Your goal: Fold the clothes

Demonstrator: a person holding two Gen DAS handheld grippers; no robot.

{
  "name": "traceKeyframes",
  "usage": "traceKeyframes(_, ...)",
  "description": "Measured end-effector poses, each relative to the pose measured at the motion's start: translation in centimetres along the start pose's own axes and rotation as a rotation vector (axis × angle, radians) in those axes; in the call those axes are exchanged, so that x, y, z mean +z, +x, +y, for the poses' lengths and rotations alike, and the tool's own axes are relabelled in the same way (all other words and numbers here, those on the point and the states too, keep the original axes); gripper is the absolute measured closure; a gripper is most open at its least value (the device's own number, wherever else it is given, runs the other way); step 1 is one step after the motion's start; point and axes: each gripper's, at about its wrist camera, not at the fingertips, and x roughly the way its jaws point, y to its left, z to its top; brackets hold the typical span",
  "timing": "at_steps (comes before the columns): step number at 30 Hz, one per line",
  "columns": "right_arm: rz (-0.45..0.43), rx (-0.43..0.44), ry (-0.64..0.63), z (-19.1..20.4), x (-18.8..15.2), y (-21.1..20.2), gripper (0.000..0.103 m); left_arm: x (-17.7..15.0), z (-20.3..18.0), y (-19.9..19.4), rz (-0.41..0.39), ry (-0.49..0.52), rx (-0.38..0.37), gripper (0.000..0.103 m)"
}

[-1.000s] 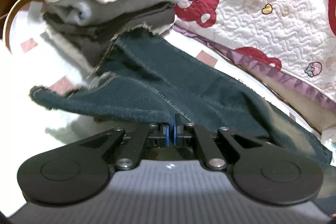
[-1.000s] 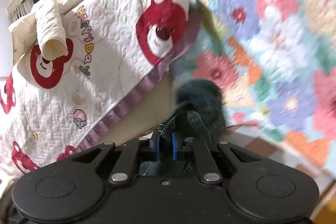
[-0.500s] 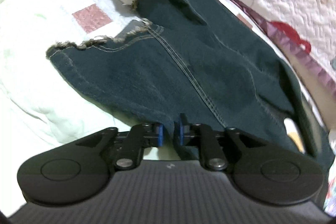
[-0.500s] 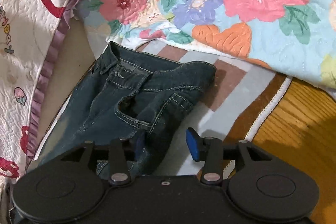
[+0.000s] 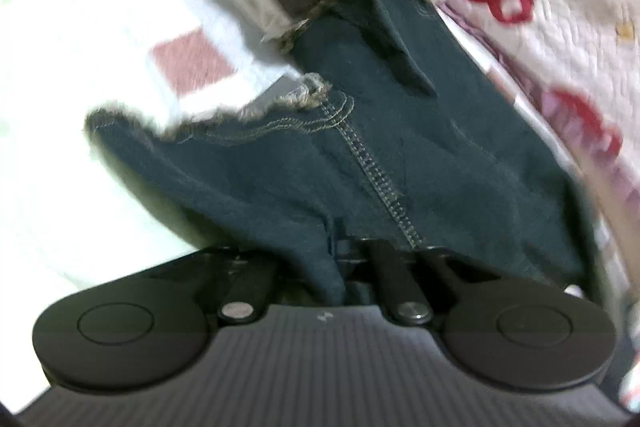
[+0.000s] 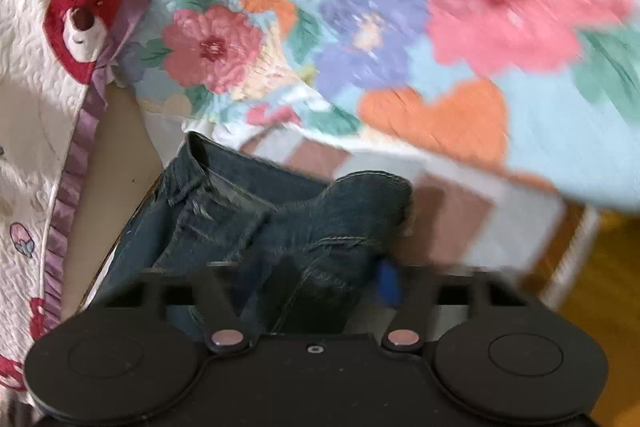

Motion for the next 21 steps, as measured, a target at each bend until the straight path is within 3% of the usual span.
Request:
traceKeyframes(4, -0.203, 0.05, -0.246, 5.8, 2.2, -5.4, 0.092, 0.6, -1.1, -5.8, -0.087, 0.024, -0.064, 0.1)
traceKeyframes(6, -0.284, 0.072, -0.287, 7.1, 2.8, -8.5, 0.093, -0.1, -1.9, -9.1, -0.144, 0.098, -0.031, 0.1)
traceKeyframes(8, -0.339, 0.004, -0.316, 6.4, 2.4, -10.0, 0.093, -1.0, -1.9, -9.8, -0.125, 0.141, 0.009, 0.1)
traceKeyframes(9, -0.324, -0.053, -0.294, 4.9, 2.1, -9.5, 0.092, -1.4, -1.5, -9.6, -0.098, 0.141, 0.02, 0.1)
traceKeyframes(12, -0.151, -0.208, -0.191, -0.2, 0.4, -5.9, 0.092, -2.9, 0.8, -6.9, -0.009, 0.069, 0.024, 0.1)
traceKeyframes(14, -0.087, -0.243, -0.198, -1.5, -0.8, -4.9, 0.091, -3.5, 0.8, -6.2, -0.001, 0.092, 0.053, 0.1)
traceKeyframes(16, -0.052, -0.258, -0.2, -2.4, -1.5, -4.6, 0.089, -2.5, -0.1, -7.7, -0.052, 0.116, 0.009, 0.1)
traceKeyframes(21, -0.079, -0.225, -0.25, -1.1, -0.3, -5.4, 0.089, 0.0, -2.3, -11.3, -0.18, 0.173, -0.102, 0.1)
